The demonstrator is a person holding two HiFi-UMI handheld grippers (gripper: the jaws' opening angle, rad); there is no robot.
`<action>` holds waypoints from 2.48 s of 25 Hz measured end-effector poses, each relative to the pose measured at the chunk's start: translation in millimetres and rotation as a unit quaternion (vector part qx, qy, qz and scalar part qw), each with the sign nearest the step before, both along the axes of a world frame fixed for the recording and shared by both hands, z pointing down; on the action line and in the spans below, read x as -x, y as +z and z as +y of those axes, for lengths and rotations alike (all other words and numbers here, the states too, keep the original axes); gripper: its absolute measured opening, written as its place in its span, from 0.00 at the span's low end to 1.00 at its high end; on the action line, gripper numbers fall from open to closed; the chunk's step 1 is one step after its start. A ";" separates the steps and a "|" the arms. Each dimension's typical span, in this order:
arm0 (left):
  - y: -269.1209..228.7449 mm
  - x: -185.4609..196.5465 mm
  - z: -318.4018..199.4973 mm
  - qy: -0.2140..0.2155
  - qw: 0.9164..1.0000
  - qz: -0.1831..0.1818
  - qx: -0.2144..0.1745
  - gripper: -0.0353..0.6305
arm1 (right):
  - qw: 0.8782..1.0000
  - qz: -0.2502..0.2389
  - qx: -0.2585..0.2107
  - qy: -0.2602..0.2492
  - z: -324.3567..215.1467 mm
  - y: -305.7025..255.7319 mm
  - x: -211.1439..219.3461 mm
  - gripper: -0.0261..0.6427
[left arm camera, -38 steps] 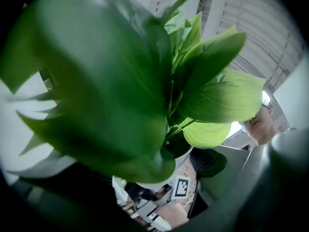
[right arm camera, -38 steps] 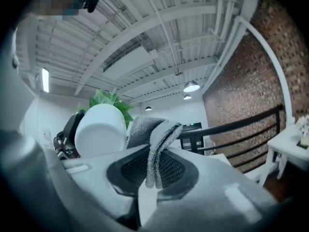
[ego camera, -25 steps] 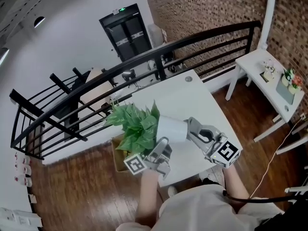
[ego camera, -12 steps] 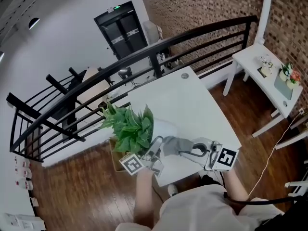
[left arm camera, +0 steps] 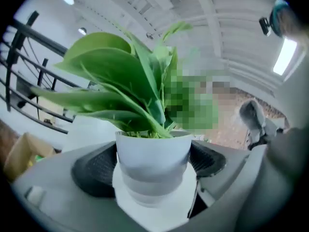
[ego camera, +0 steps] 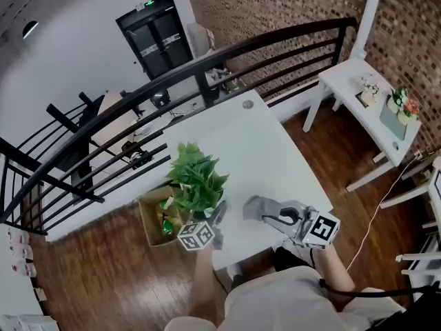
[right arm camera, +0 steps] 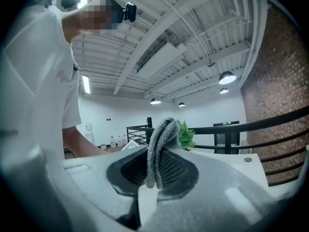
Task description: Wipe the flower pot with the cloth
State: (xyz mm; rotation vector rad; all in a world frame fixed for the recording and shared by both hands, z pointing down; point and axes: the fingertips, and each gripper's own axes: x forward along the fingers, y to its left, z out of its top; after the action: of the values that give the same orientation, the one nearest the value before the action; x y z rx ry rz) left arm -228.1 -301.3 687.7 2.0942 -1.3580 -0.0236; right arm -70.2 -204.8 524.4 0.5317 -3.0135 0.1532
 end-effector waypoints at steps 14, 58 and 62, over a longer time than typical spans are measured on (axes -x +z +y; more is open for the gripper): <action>100.3 -60.6 37.2 0.001 0.982 -0.181 -0.046 0.78 | 0.999 0.044 0.024 0.007 3.9 27.6 -47.0 0.07; 135.6 -47.8 116.3 0.103 0.975 -0.197 -0.006 0.96 | 0.996 0.016 0.040 0.080 15.0 24.7 -19.4 0.07; 104.5 -17.8 152.1 0.082 0.981 -0.175 -0.017 0.95 | 0.993 -0.004 0.018 0.117 31.7 18.4 5.5 0.07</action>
State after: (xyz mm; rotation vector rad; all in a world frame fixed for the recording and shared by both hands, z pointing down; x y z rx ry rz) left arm -210.3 -149.2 792.2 2.3099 -1.3817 0.4102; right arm -75.7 -173.0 542.9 0.8825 -2.9397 0.2244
